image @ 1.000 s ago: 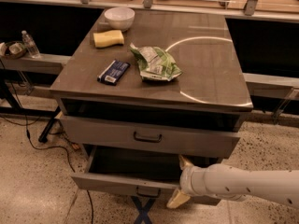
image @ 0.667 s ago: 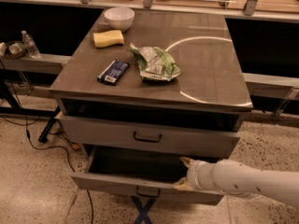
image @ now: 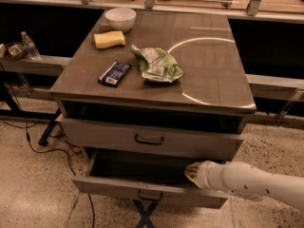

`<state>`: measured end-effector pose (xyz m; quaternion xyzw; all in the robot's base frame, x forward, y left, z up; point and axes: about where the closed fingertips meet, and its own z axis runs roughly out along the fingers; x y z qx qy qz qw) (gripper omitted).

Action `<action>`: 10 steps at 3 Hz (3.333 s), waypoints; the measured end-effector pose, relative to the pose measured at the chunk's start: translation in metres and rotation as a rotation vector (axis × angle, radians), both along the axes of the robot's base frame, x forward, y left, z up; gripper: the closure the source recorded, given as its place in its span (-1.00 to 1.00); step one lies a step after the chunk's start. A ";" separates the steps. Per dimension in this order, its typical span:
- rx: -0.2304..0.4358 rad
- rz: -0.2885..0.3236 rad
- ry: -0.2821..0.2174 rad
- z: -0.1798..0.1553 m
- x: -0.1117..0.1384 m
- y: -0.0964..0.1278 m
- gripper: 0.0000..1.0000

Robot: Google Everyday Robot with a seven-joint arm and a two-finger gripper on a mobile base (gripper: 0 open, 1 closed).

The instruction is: Open middle drawer

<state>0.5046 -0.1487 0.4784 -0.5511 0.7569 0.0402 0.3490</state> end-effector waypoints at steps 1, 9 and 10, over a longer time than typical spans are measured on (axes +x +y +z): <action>0.003 0.000 0.019 -0.020 0.003 0.000 1.00; -0.183 -0.093 0.506 -0.069 -0.168 -0.042 1.00; -0.183 -0.093 0.506 -0.069 -0.168 -0.042 1.00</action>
Offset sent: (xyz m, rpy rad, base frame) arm -0.0010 0.0016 -0.0608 -0.0182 0.1000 0.0253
